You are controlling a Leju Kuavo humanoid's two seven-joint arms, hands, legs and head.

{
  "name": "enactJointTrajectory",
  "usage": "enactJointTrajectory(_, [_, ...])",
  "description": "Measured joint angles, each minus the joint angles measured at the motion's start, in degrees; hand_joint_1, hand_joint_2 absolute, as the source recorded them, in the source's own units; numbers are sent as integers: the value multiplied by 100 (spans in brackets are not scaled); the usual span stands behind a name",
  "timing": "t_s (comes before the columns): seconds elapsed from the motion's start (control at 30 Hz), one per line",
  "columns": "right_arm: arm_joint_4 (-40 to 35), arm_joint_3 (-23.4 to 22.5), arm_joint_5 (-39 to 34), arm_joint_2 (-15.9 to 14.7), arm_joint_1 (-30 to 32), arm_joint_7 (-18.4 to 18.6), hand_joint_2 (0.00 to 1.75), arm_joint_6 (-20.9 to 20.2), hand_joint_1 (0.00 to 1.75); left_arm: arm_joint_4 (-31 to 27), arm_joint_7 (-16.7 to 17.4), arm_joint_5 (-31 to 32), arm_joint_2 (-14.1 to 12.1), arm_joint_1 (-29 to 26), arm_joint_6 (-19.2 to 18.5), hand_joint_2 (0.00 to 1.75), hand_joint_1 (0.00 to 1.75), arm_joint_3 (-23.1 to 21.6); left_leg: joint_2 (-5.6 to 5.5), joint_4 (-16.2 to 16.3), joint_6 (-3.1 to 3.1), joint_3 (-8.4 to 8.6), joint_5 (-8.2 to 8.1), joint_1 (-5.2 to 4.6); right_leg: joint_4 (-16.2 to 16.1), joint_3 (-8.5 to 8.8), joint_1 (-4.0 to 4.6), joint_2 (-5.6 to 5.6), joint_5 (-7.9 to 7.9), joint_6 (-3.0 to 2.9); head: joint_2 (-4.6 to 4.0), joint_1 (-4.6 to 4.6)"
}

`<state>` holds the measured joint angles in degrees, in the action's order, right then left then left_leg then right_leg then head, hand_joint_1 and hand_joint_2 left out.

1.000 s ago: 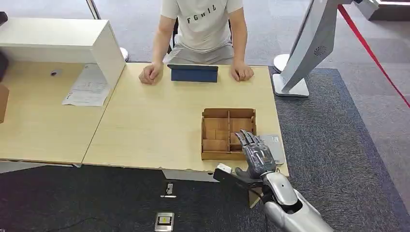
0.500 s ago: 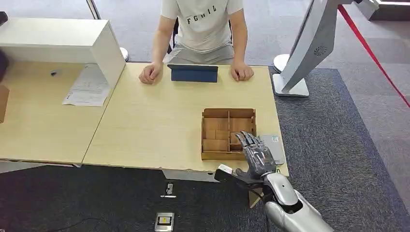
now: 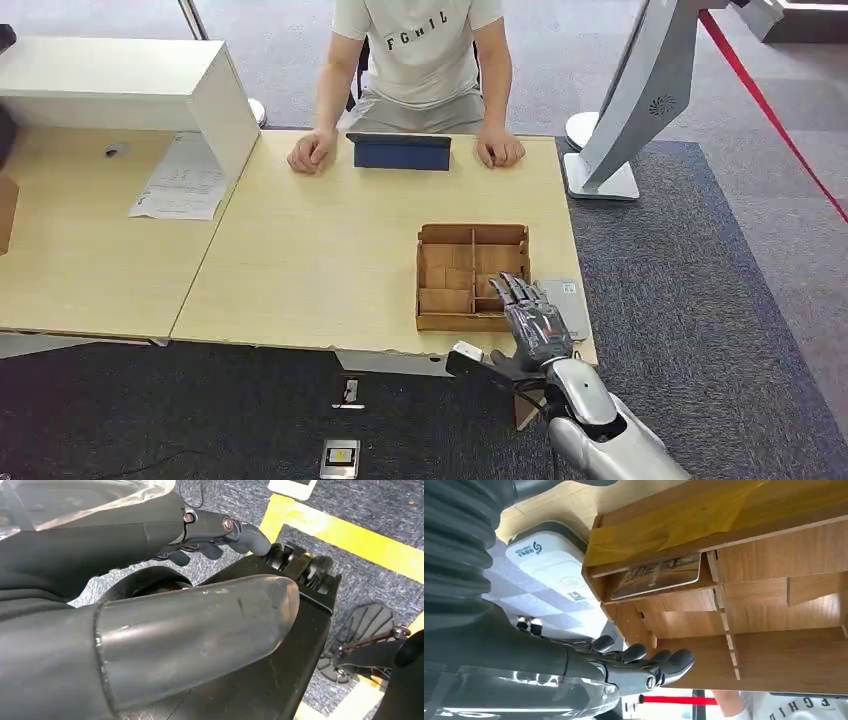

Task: Pass the card to the sensor for recognition and then transmit it.

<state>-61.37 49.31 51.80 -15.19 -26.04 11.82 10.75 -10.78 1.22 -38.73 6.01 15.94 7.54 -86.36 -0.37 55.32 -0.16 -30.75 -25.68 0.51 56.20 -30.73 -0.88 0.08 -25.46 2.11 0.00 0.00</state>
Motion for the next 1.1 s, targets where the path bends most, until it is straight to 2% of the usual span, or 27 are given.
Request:
enactJointTrajectory(0.17, [35, -2, 15, -2, -13, -2, 175, 18, 0, 0, 0, -2, -2, 0, 20, 0, 0, -2, 0, 0, 0, 0, 0, 0, 0, 0, 0, 0, 0, 0, 0, 0])
enactJointTrajectory(0.2, [46, -4, 13, -4, -14, -2, 175, 37, 31, 0, 0, 0, -2, 0, 22, 0, 0, -2, 0, 0, 0, 0, 0, 0, 0, 0, 0, 0, 0, 0, 0, 0])
enactJointTrajectory(0.23, [61, -4, 11, -4, -16, -2, 175, 48, 175, 0, 4, 0, -2, 0, 26, 0, 0, -2, 0, 0, 0, 0, 0, 0, 0, 0, 0, 0, 0, 0, 0, 0])
enactJointTrajectory(1.1, [225, -2, -22, 22, -31, -72, 175, 195, 175, 0, 17, -90, -31, 0, 79, 0, 0, -90, 0, 0, 0, 2, 0, 0, 0, 1, 0, 0, 0, 0, 0, 0])
